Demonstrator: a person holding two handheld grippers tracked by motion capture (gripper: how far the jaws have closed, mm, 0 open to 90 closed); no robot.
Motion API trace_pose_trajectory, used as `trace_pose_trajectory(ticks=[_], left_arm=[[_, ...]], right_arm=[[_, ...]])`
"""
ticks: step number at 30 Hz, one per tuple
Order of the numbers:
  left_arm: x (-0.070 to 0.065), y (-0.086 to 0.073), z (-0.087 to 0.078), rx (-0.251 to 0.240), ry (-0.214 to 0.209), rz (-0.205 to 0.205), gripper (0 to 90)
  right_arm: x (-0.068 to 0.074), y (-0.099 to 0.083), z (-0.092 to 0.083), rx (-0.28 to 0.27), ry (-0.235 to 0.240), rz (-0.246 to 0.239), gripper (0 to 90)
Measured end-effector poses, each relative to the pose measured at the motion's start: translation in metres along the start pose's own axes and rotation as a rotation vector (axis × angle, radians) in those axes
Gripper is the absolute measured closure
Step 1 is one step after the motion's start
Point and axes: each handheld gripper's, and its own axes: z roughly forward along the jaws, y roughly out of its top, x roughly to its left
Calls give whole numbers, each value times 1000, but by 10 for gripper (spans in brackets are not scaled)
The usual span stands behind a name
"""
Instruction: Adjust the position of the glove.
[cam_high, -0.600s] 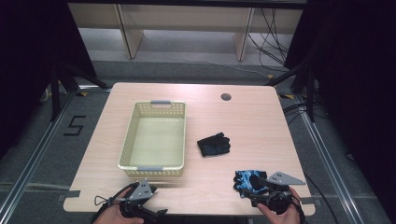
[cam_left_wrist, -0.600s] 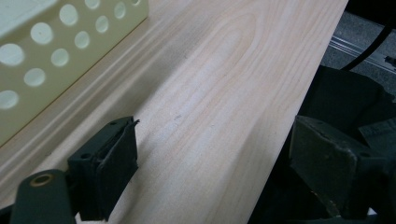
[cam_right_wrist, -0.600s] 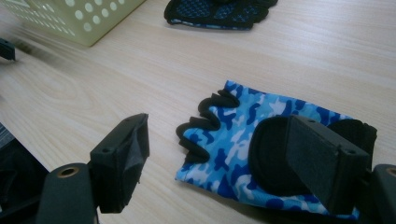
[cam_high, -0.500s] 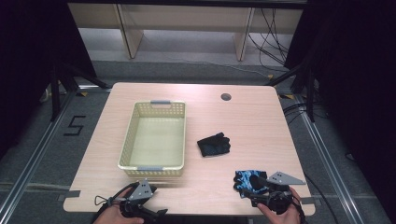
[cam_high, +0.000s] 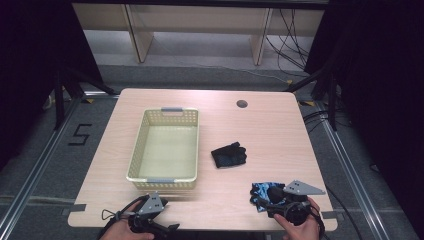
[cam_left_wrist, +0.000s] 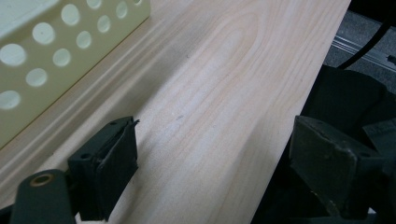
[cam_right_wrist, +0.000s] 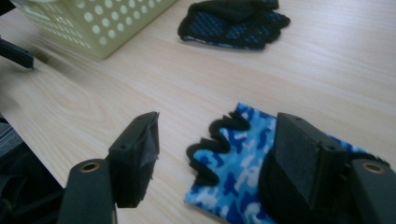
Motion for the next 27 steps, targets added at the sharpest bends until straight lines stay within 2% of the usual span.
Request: trace_pose_trajectory(ticks=[3,4,9,10,11,12,13,14,15,16,17,18,21,22,23,24,25,26,27], left_arm=[[0,0,0,-1,0,3,150],[-1,-1,0,0,2,-19,150],[-1,0,1,-4,-3,-26,151],[-1,0,0,-1,-9,-22,150],[-1,0,0,-4,-8,-26,151],[-2,0,1,-12,-9,-36,151],[0,0,0,6,5,-14,151],[1,0,0,6,5,-15,151],[2,0,-1,7,2,8,150],[2,0,-1,7,2,8,150],[0,-1,0,1,1,-25,150],[1,0,-1,2,-1,-17,151],[2,1,-1,9,2,11,151],[1,0,-1,10,3,-10,151],[0,0,0,7,2,-14,151],[1,0,0,10,2,-14,151],[0,0,0,3,2,-23,151],[1,0,-1,12,5,-12,151],[2,0,-1,0,4,-5,151]], right_arm=[[3,5,2,-9,14,3,334],[4,11,6,-33,29,-22,340],[11,23,14,-28,38,-21,382],[13,26,17,-22,32,-45,410],[15,32,21,-4,32,-86,427],[17,40,28,-8,22,-127,439],[17,40,28,-8,22,-127,439],[18,44,31,5,32,-134,439],[21,53,39,18,32,-153,442],[21,53,39,18,32,-153,442],[25,57,44,20,28,-140,454],[24,62,49,32,33,-179,461],[28,74,68,64,36,-202,483],[27,79,76,91,27,-212,488],[27,79,76,91,27,-212,488],[27,86,87,105,21,-195,489],[27,86,87,105,21,-195,489],[27,89,91,113,19,-190,493],[29,96,104,113,0,-191,502]])
